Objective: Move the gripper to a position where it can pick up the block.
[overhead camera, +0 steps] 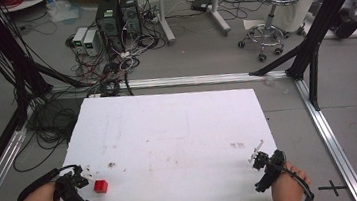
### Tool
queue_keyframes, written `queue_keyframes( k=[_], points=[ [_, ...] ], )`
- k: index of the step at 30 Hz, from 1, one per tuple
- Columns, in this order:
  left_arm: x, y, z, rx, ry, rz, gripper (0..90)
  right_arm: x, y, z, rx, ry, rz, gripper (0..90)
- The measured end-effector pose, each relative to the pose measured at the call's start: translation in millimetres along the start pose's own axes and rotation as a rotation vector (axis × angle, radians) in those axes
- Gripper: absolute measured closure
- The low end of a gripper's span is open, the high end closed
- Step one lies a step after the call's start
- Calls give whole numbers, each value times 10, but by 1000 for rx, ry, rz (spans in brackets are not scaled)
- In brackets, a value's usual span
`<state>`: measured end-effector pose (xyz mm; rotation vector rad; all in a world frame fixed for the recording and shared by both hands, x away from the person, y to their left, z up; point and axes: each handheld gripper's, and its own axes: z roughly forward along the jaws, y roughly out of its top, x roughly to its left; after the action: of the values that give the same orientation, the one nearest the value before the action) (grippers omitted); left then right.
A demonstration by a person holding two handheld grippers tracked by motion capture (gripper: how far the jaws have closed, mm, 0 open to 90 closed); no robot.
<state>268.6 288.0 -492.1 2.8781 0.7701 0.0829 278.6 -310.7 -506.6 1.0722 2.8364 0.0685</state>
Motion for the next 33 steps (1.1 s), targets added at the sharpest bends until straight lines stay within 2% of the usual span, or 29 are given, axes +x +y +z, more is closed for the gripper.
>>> queue_keyframes(
  k=[17,21,24,27,33],
  points=[
    [-2,-2,22,-10,7,-1,214,8,14,-3,-6,6,-7,6],
    [-10,10,38,-12,15,18,205,12,4,11,-9,13,-6,6],
    [1,12,34,-7,19,16,200,23,2,4,-16,14,-11,6],
    [0,1,27,-12,16,29,199,35,16,-2,-11,11,-17,6],
    [9,-53,39,10,30,68,191,54,40,-4,-9,12,-21,6]
  ],
)
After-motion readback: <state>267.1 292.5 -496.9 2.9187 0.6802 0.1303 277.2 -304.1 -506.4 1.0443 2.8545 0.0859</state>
